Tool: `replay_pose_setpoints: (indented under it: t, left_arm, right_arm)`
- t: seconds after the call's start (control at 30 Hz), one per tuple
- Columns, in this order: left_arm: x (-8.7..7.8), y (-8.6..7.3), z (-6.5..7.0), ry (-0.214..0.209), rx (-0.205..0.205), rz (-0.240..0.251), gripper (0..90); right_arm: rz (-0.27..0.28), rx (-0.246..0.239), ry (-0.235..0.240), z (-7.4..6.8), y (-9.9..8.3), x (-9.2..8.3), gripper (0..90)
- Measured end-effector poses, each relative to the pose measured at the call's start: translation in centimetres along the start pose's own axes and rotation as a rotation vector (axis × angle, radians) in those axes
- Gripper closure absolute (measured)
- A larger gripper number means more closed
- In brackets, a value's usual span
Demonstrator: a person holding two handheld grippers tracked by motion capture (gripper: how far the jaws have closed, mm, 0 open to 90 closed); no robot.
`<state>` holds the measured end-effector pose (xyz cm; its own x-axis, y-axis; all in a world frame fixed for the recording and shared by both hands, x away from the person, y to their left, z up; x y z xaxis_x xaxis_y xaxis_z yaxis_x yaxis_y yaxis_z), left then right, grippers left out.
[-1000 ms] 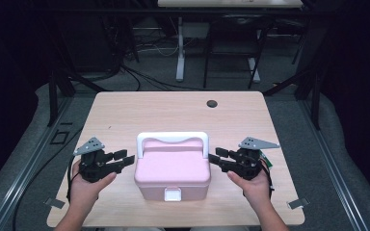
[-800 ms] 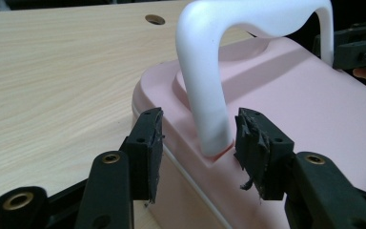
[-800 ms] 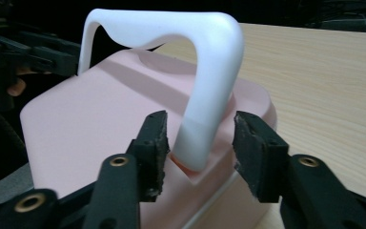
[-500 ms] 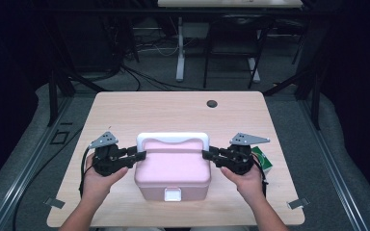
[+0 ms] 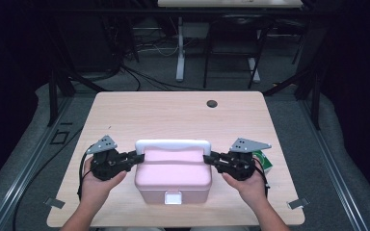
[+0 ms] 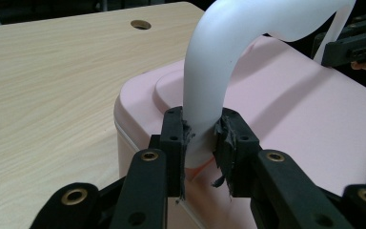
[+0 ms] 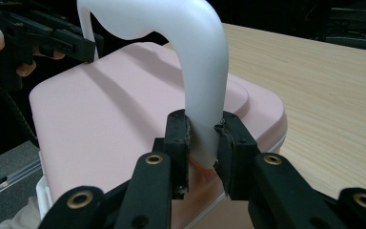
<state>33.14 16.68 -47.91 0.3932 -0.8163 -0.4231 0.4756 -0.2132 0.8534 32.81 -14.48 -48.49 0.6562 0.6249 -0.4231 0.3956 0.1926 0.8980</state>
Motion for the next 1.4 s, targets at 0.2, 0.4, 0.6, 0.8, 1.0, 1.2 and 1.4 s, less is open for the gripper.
replay_pose_setpoints:
  t: [0.2, 0.4, 0.6, 0.8, 1.0, 1.2, 1.4]
  left_arm:
    - [-0.1, 0.0, 0.2, -0.002, 0.003, -0.010, 73.7]
    - [-0.3, 0.6, 0.2, -0.005, -0.010, -0.016, 73.2]
    - [-2.4, 1.5, 0.6, 0.008, 0.001, 0.043, 67.1]
    - [-4.2, 0.2, 0.5, 0.026, -0.015, 0.016, 74.3]
    - [-4.9, -2.2, 1.2, -0.004, -0.019, -0.020, 84.5]
    - [-3.9, -3.6, 1.9, -0.035, 0.005, -0.053, 89.8]
    - [-2.7, -3.8, 2.5, -0.077, -0.009, -0.064, 89.9]
  right_arm:
    - [0.002, -0.007, 0.005, -0.1, -0.1, -0.2, 75.4]
    - [-0.006, 0.021, 0.012, 0.1, 0.4, -0.3, 75.6]
    - [0.001, 0.072, 0.039, 0.4, 1.1, -0.3, 75.8]
    - [-0.005, 0.078, 0.036, 0.5, 1.5, -0.3, 75.7]
    - [-0.007, 0.093, 0.031, 0.6, 2.1, -0.3, 75.7]
    - [-0.009, 0.102, 0.022, 0.7, 2.4, -0.3, 75.6]
    - [-0.006, 0.109, 0.029, 0.7, 2.6, -0.3, 75.6]
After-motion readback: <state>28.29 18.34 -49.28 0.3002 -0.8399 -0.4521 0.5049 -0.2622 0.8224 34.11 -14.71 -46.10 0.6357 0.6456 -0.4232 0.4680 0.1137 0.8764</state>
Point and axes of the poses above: each handheld gripper's, and its own axes: x roughly forward along the jaws, y roughly out of its top, z roughly to its right, the point moved 5 cm from there along x, roughly forward along the jaws, and after that the axes turned 11 degrees about -y, right-handed, at the moved point
